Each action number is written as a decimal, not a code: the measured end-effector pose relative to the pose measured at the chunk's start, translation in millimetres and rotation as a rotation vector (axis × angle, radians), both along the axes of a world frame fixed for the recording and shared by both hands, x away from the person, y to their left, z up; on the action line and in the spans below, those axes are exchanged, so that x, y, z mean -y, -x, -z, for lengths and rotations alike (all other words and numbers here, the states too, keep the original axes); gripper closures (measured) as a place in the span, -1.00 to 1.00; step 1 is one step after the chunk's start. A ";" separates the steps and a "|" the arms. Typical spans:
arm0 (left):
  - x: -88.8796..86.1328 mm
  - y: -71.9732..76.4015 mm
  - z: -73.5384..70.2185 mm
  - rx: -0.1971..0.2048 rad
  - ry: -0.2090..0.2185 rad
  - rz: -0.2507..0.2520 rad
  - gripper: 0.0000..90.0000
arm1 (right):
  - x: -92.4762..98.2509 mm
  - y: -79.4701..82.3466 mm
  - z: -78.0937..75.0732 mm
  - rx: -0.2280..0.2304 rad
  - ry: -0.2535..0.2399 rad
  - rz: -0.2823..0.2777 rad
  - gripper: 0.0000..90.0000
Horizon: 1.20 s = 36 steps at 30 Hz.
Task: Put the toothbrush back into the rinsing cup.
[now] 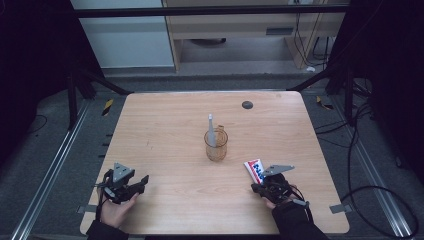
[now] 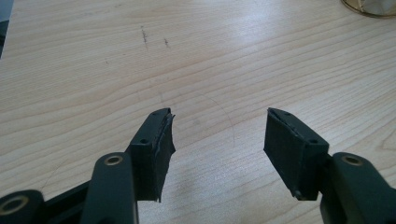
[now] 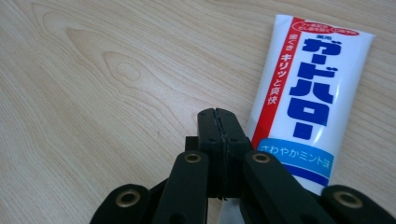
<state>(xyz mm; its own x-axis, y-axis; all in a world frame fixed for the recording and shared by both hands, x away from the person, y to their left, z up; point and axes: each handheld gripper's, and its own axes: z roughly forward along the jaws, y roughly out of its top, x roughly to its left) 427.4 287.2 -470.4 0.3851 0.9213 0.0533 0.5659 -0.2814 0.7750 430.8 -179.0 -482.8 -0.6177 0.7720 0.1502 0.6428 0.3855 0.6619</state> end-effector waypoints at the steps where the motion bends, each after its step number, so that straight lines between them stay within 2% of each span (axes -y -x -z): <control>1: 0.0 0.0 0.0 0.000 -0.001 0.000 -0.09 | 0.6 0.4 -0.1 -0.003 0.001 0.003 1.00; 20: 0.1 -0.5 0.3 -0.001 0.000 0.001 -0.11 | 8.2 6.2 -2.9 -0.009 0.016 0.027 0.96; 27: 0.8 -1.3 0.3 0.000 0.001 0.003 -0.11 | 12.9 5.8 -11.8 0.022 -0.013 0.049 0.86; 31: 1.3 -2.0 0.0 0.000 0.001 0.007 -0.12 | 17.4 3.6 -19.8 0.059 -0.037 0.083 0.72; 36: 1.3 -2.7 0.1 0.000 0.000 0.010 -0.12 | 21.2 -0.1 -24.3 0.087 -0.038 0.120 0.55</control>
<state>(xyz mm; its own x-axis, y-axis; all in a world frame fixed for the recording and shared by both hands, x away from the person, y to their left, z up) 430.1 285.8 -470.6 0.3939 0.9176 0.0536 0.5633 -0.2871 0.7747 430.9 -200.2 -458.5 -0.5334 0.8357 0.1310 0.6225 0.2829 0.7298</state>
